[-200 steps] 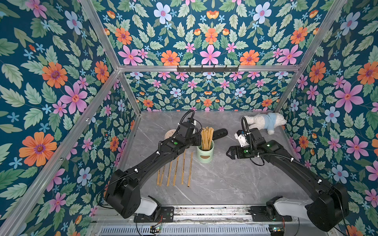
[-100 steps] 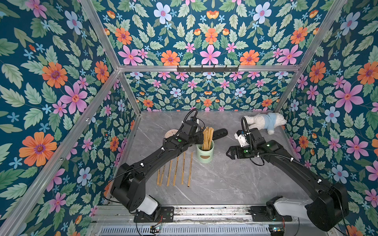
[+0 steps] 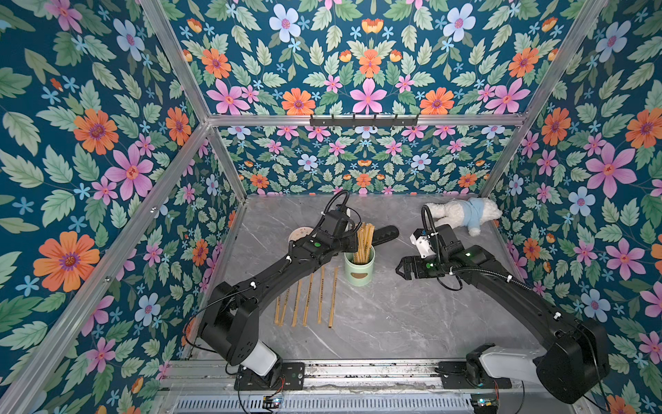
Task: Take the straws out of the storage container
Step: Pick up the straw from the container.
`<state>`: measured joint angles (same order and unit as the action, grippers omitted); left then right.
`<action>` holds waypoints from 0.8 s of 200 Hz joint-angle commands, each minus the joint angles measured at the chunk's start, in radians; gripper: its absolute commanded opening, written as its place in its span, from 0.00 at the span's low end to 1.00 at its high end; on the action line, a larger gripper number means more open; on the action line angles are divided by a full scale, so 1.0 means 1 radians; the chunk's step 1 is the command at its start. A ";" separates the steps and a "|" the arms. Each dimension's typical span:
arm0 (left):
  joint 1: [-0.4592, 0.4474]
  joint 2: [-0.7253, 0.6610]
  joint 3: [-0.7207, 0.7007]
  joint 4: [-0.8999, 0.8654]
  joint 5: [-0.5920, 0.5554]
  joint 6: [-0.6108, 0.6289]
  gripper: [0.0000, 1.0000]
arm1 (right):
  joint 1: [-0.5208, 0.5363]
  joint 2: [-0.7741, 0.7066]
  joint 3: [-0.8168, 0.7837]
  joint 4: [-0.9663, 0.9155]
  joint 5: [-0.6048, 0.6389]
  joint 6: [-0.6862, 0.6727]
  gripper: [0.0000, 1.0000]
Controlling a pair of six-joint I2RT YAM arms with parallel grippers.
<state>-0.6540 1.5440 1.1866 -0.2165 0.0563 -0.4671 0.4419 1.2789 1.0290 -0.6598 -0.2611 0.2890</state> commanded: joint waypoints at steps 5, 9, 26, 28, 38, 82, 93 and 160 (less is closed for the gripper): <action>0.001 0.001 0.007 0.004 -0.007 0.011 0.18 | 0.000 0.001 -0.001 0.002 -0.004 0.005 0.99; 0.001 0.002 0.007 0.003 -0.007 0.010 0.18 | 0.000 0.001 0.000 0.002 -0.003 0.006 0.99; 0.001 0.003 0.010 0.002 -0.005 0.010 0.16 | 0.001 0.002 -0.001 0.002 -0.003 0.005 0.99; 0.001 0.003 0.010 0.002 -0.006 0.010 0.16 | 0.001 0.002 0.000 0.002 -0.003 0.005 0.99; 0.001 0.002 0.011 -0.001 -0.006 0.010 0.15 | 0.000 0.002 -0.001 0.002 -0.003 0.004 0.99; 0.000 -0.018 0.013 -0.024 -0.014 0.019 0.10 | 0.000 -0.005 -0.003 0.000 -0.003 0.006 0.99; -0.001 -0.025 0.011 -0.029 -0.015 0.019 0.10 | 0.000 -0.007 -0.003 0.000 -0.002 0.005 0.99; -0.008 -0.084 -0.015 -0.077 -0.039 0.027 0.09 | 0.001 -0.014 -0.006 0.000 -0.005 0.007 0.99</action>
<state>-0.6594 1.4792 1.1763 -0.2649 0.0425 -0.4454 0.4419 1.2720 1.0290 -0.6601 -0.2611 0.2893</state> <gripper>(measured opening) 0.090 0.993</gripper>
